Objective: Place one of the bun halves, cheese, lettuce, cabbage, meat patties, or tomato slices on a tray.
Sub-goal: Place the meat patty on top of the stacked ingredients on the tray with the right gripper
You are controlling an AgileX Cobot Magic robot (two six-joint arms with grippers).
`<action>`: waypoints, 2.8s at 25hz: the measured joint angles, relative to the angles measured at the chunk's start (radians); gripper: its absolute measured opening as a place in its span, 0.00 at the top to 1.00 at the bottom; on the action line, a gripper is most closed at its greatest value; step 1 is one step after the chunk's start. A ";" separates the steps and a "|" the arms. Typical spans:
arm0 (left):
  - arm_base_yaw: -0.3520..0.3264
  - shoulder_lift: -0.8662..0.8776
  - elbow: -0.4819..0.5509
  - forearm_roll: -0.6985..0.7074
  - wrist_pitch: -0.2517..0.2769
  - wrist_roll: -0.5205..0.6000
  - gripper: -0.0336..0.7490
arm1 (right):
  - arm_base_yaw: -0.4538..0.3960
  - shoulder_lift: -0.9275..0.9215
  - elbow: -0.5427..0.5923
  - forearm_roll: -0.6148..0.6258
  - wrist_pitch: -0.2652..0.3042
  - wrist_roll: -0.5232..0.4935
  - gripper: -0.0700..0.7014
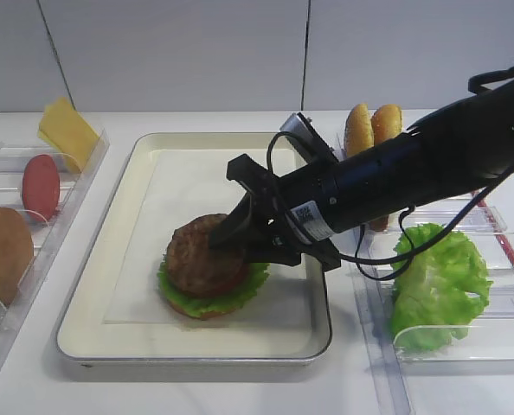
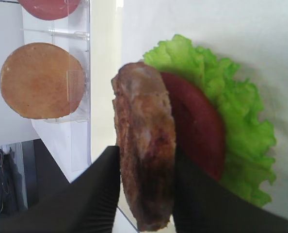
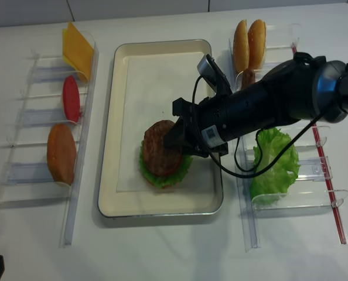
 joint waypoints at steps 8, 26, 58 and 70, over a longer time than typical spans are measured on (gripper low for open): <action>0.000 0.000 0.000 0.000 0.000 0.000 0.67 | 0.000 0.000 0.000 -0.008 -0.003 0.010 0.57; 0.000 0.000 0.000 0.000 0.000 0.000 0.67 | 0.000 -0.004 -0.007 -0.038 0.006 0.037 0.28; 0.000 0.000 0.000 0.000 0.000 0.000 0.67 | -0.003 -0.041 -0.423 -0.881 0.380 0.641 0.27; 0.000 0.000 0.000 0.000 0.000 0.000 0.67 | 0.135 -0.266 -0.427 -1.291 0.407 0.861 0.27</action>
